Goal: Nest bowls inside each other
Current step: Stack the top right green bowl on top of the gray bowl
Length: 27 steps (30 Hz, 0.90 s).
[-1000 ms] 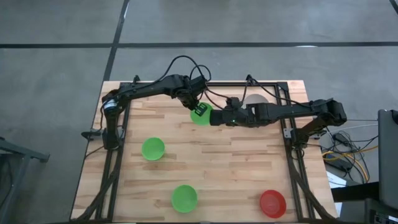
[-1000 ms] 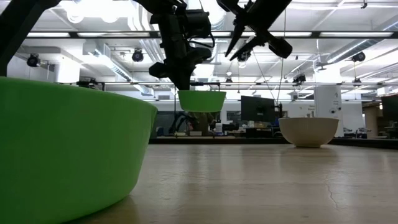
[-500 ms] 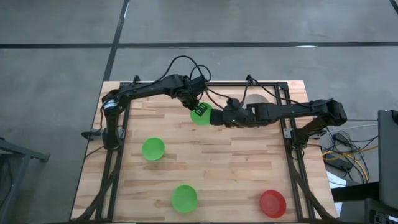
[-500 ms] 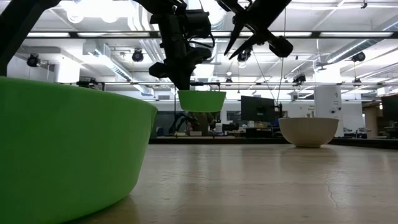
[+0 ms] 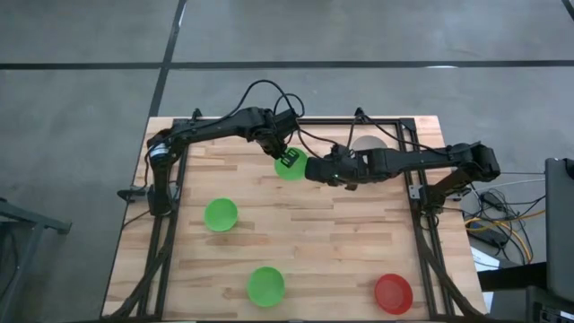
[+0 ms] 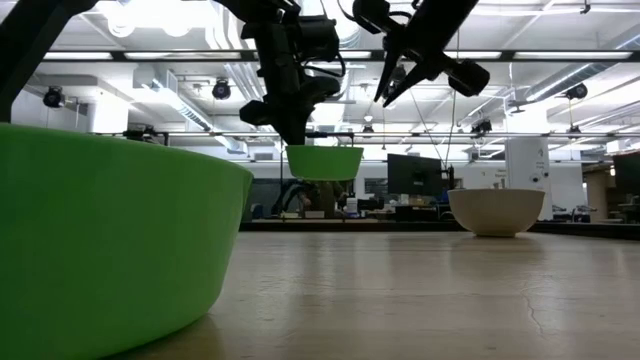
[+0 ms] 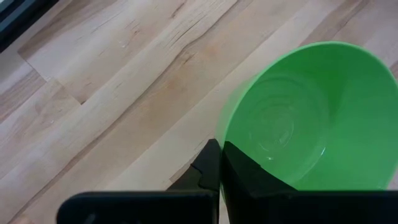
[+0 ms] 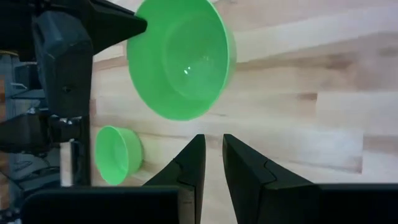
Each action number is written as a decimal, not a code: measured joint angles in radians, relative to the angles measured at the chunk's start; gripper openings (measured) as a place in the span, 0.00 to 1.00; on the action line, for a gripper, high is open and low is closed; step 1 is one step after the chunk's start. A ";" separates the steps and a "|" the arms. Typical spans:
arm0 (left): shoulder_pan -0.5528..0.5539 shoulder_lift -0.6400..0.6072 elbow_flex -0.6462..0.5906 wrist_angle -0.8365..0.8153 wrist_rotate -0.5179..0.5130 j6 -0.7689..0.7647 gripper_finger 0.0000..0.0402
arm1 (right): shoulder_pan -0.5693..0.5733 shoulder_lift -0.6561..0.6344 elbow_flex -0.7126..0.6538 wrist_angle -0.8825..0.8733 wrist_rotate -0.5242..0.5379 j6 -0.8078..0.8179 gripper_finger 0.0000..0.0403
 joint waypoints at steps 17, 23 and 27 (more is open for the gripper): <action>0.000 0.000 0.000 0.000 0.000 0.000 0.01 | -0.002 0.000 0.000 -0.043 -0.004 0.198 0.13; 0.000 0.000 0.000 0.000 0.000 0.000 0.01 | -0.003 0.000 0.000 -0.041 -0.005 0.198 0.13; 0.000 0.000 0.000 0.000 0.000 0.000 0.01 | -0.002 0.000 0.000 -0.037 -0.005 0.151 0.13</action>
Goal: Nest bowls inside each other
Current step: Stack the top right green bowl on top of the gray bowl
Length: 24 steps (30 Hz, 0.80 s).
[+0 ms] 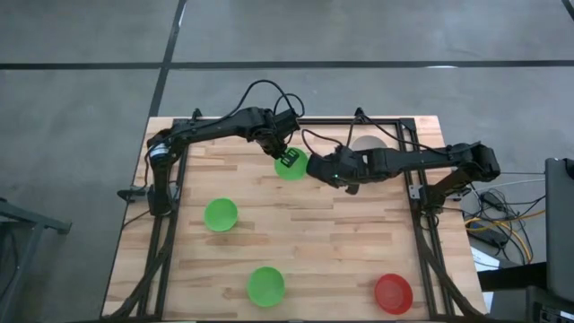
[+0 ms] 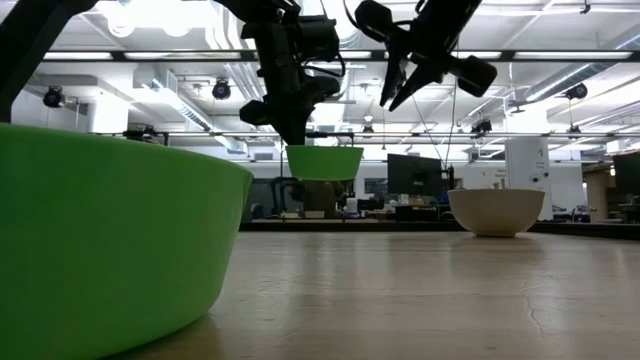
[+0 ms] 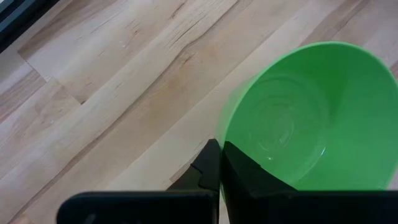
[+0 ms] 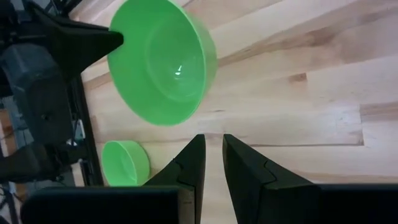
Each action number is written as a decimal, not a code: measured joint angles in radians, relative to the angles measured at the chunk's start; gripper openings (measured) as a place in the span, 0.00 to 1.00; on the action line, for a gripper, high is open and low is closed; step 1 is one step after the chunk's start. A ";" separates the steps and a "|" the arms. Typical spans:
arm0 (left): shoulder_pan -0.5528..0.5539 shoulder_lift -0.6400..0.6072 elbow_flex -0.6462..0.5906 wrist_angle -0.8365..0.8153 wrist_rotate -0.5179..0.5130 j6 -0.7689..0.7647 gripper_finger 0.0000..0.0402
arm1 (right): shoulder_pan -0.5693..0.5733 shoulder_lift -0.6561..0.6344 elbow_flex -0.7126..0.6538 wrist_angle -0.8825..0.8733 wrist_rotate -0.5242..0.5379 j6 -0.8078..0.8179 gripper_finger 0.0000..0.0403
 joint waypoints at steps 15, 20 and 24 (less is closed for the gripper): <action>-0.001 0.000 0.000 0.000 0.000 0.020 0.01 | 0.000 0.000 0.000 0.007 0.031 -0.085 0.13; -0.002 0.000 0.000 0.000 0.000 0.024 0.01 | 0.000 0.000 0.000 0.006 0.031 -0.085 0.13; -0.002 0.000 0.000 0.000 0.000 0.029 0.01 | 0.000 0.000 0.000 0.006 0.031 -0.085 0.13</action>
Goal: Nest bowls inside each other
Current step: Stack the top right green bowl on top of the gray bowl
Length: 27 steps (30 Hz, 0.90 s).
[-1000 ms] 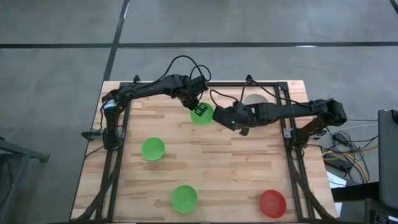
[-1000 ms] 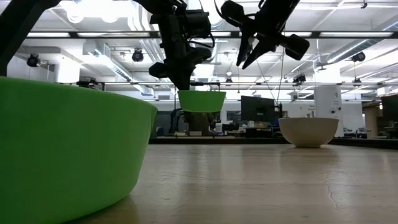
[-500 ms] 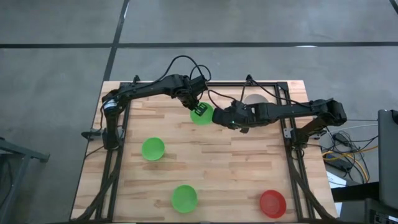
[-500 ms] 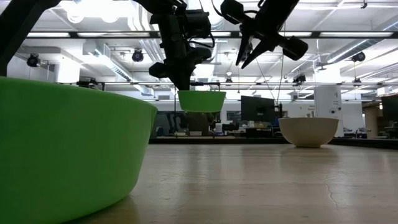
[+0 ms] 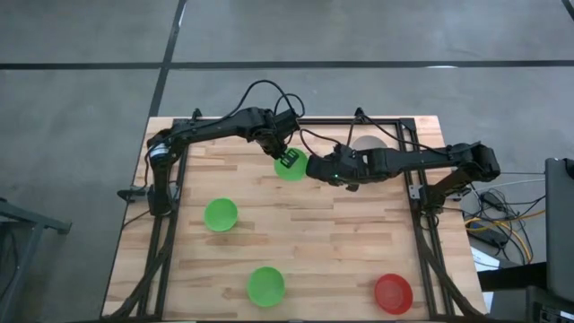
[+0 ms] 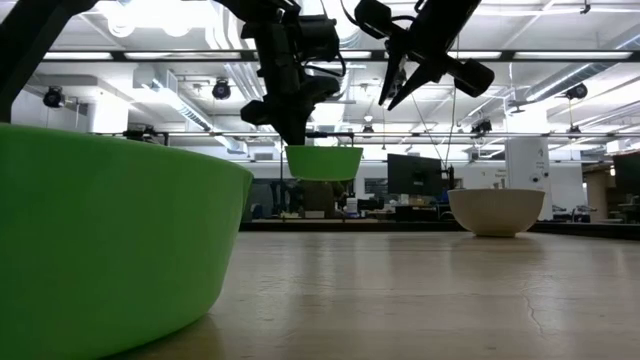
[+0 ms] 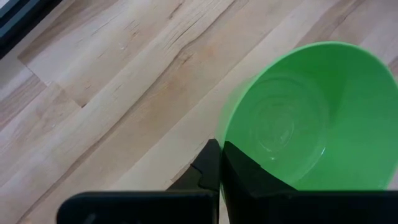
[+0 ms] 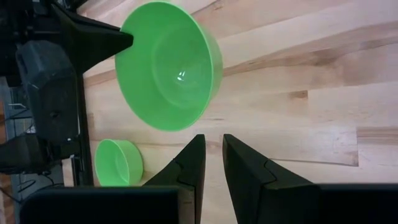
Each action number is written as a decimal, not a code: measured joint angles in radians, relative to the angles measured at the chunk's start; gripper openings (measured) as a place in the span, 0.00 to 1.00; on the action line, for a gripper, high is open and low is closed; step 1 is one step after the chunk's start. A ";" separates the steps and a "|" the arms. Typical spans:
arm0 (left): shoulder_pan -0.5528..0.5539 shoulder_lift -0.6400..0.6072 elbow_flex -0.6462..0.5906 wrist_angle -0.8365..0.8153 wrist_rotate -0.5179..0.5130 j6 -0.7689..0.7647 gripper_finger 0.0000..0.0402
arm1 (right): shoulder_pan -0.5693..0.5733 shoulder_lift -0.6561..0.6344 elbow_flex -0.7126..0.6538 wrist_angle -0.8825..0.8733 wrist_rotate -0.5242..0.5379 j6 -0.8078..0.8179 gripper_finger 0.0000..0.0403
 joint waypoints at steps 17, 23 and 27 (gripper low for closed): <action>-0.003 0.000 0.000 0.001 -0.001 0.055 0.01 | 0.000 0.002 0.000 0.000 0.001 -0.238 0.13; -0.005 0.000 0.000 0.001 0.000 0.073 0.01 | 0.000 0.002 0.000 0.000 0.001 -0.215 0.13; -0.005 0.000 0.000 0.001 0.000 0.075 0.01 | -0.004 0.002 0.000 0.000 0.002 -0.219 0.13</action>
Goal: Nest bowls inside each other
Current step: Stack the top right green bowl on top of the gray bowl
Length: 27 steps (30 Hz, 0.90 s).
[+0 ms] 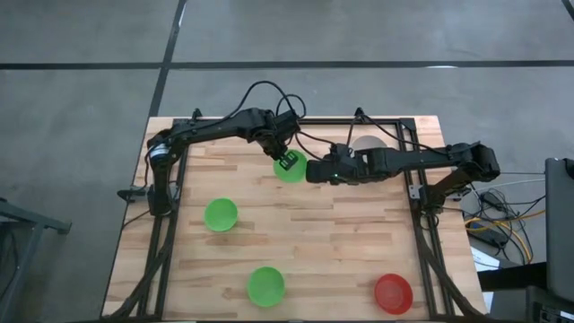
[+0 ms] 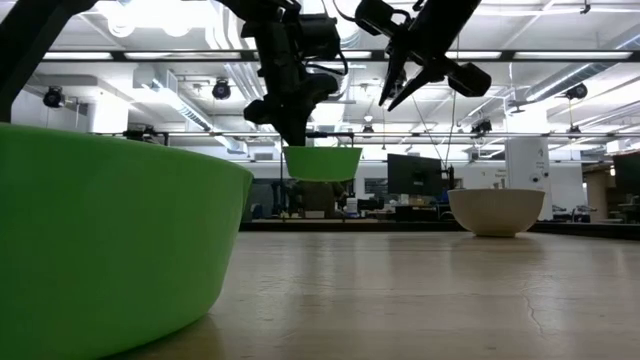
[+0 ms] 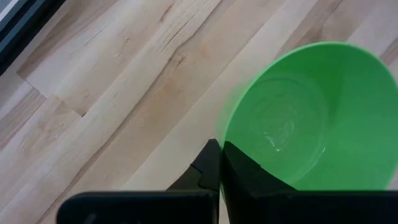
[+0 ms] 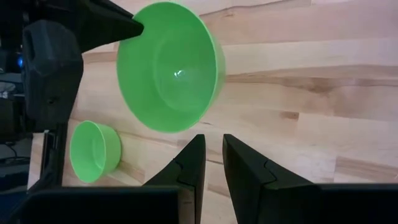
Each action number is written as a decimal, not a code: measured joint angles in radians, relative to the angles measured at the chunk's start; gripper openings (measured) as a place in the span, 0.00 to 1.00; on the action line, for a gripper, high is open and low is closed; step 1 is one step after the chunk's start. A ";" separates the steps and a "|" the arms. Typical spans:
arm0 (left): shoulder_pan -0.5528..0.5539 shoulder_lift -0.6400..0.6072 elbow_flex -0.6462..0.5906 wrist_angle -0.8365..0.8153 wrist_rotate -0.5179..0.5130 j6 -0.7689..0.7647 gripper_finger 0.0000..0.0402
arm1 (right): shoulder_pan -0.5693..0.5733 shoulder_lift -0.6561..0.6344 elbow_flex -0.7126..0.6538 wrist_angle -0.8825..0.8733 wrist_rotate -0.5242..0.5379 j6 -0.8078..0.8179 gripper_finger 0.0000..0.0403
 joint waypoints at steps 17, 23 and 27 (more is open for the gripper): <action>0.000 0.000 0.000 0.000 0.000 -0.001 0.01 | -0.003 0.000 0.000 0.019 0.001 -0.004 0.13; 0.000 0.000 0.000 0.000 0.000 -0.007 0.01 | -0.004 0.005 0.000 0.105 0.001 -0.093 0.13; 0.000 0.000 0.000 0.000 0.001 -0.008 0.01 | -0.004 0.039 0.000 0.158 0.001 -0.120 0.13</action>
